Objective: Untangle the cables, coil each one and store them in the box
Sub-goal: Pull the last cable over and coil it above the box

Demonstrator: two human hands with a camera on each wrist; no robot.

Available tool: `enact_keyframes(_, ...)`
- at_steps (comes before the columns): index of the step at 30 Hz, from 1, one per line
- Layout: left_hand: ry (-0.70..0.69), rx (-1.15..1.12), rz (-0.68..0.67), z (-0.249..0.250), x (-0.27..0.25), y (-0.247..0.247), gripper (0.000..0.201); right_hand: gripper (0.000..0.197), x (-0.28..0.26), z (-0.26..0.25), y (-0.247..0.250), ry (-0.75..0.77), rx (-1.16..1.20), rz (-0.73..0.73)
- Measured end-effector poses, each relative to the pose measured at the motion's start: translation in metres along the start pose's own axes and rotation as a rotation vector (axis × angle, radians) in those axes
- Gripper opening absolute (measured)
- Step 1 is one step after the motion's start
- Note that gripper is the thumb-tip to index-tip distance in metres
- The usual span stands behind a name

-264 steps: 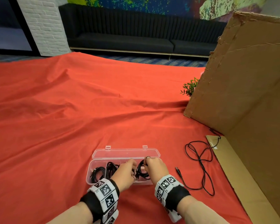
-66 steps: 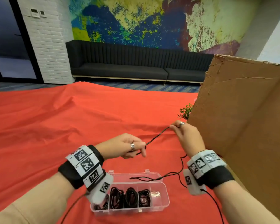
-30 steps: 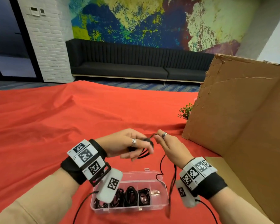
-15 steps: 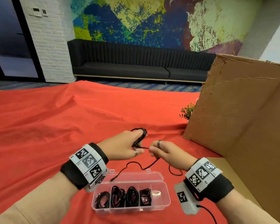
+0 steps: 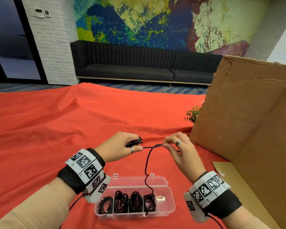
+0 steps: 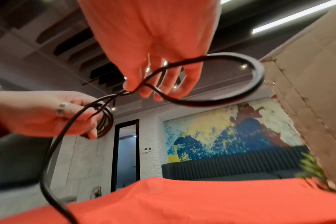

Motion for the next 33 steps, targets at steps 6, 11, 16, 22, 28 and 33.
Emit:
enact_keyframes(6, 0.01, -0.088, -0.028, 0.003, -0.001, 0.002, 0.029, 0.013, 0.004, -0.011, -0.002, -0.302, 0.61, -0.172)
enact_keyframes(11, -0.025, -0.178, -0.042, 0.005, -0.004, 0.001, 0.028, 0.02, 0.001, -0.014, -0.005, -0.585, 0.95, -0.392)
enact_keyframes(16, -0.04, -0.147, -0.031, 0.008, -0.003, -0.001, 0.029, 0.015, 0.001, -0.019, -0.008, -0.477, 0.764, -0.464)
enact_keyframes(22, -0.032, -0.048, -0.075, 0.004, 0.003, -0.004, 0.028, 0.021, 0.005, -0.017, -0.007, -0.518, 0.807, -0.214)
enact_keyframes(28, 0.139, 0.081, -0.144, -0.036, -0.008, 0.003, 0.03, 0.025, 0.003, 0.048, 0.024, -0.864, 1.048, 0.466)
enact_keyframes(33, 0.246, 0.139, -0.113, -0.057, -0.013, 0.012, 0.024, 0.024, -0.017, 0.098, 0.043, -1.048, 0.915, 0.824)
Point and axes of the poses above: each hand's wrist, its own x-axis towards the middle knuckle, its own y-axis out of the back of the hand, z = x × y, the point moved 3 cm from there along x, towards the middle knuckle, and after that the axes turned 3 degrees about y, right-handed, at the moved point
